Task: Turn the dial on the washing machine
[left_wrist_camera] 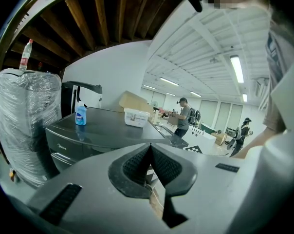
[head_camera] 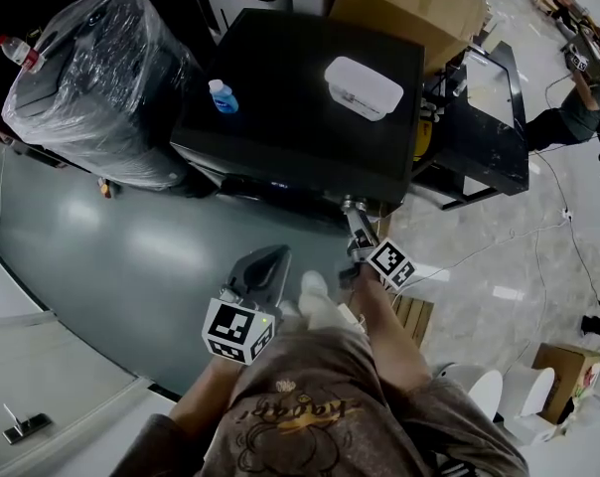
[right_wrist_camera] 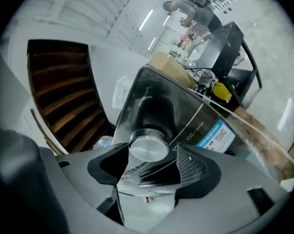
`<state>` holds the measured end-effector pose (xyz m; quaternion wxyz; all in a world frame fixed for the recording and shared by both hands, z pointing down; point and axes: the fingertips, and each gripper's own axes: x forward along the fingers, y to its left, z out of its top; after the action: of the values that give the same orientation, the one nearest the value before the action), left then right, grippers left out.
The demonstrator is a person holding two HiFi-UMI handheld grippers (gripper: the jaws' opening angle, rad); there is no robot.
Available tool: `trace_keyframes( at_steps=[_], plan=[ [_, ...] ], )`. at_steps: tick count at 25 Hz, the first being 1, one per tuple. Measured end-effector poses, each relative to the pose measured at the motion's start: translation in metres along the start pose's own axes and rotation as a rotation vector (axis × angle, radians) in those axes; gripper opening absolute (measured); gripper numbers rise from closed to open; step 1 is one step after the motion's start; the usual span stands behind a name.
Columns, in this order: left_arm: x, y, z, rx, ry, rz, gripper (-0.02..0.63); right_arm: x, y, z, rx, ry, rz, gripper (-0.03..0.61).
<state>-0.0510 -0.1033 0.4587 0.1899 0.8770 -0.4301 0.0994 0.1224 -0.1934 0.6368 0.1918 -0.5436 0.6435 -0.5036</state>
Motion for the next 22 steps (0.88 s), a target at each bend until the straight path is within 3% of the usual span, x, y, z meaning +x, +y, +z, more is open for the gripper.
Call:
trace_keyframes(
  at_steps=[10,16,22],
  plan=[
    [0.002,-0.004,0.002,-0.009,-0.012,-0.02,0.0,0.001,0.006,-0.006,-0.491,0.094,-0.249,0.278],
    [0.003,-0.002,0.005,-0.009,-0.022,-0.02,0.0,0.009,0.008,-0.012,-0.607,0.142,-0.33,0.278],
    [0.003,0.001,0.007,-0.013,-0.026,-0.011,0.0,0.014,0.002,-0.015,-0.614,0.183,-0.371,0.278]
  ],
)
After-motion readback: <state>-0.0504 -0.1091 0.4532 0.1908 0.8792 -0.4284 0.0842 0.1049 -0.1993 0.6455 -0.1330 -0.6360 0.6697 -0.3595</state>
